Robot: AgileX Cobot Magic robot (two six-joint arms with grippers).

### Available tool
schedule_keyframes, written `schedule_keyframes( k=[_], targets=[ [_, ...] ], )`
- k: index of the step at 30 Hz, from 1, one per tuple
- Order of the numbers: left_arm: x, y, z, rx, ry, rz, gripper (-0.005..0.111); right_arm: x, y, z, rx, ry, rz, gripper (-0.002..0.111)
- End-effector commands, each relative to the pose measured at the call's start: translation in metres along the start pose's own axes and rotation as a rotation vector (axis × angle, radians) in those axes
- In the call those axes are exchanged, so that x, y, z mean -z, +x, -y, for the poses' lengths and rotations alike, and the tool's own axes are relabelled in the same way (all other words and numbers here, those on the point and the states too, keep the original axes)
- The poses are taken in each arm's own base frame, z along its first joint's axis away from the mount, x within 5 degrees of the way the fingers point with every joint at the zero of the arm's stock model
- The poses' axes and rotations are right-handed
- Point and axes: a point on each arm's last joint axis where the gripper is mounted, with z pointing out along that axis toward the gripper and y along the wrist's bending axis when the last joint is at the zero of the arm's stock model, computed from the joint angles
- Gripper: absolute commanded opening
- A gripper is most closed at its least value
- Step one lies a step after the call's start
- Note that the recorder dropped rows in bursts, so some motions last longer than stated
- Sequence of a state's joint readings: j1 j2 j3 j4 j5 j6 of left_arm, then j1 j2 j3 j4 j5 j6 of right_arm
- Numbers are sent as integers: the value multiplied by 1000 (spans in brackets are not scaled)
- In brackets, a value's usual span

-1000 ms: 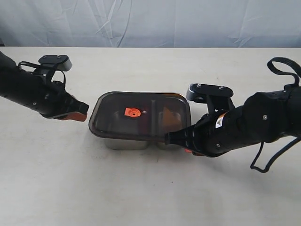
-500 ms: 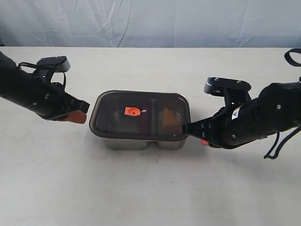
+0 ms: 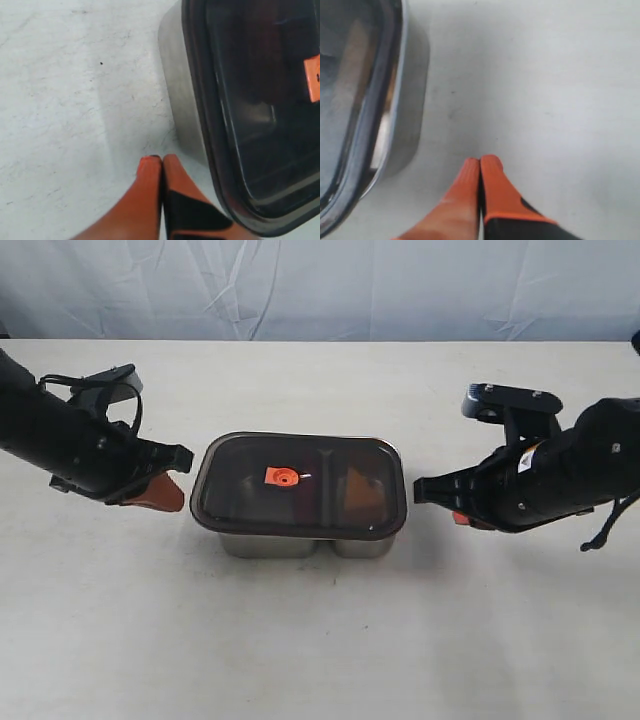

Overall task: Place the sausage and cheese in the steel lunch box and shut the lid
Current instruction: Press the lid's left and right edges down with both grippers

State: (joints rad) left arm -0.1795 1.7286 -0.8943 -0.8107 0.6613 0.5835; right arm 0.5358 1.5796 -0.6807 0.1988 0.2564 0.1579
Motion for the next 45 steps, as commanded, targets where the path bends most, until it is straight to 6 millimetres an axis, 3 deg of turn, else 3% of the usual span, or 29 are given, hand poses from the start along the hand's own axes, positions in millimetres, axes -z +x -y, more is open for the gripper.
schedule_keyframes(
  k=[1,12,18,28,45],
  targets=[
    [2,5,1,1,-15,-58,0,4,-11,16,-18,43,-19,-1],
    [16,3,10,-43,2,-129,0,6,-12,19,5,57,-32,-1],
    [14,4,11,-33,17,-142,0,6,-13,19,5,56,-28,-1],
    [1,13,40,-143,20,-186,0,6,-13,19,5,56,-26,-1],
    [0,10,37,-112,-12,-154,0,6,-13,18,1,54,-21,-1]
  ],
)
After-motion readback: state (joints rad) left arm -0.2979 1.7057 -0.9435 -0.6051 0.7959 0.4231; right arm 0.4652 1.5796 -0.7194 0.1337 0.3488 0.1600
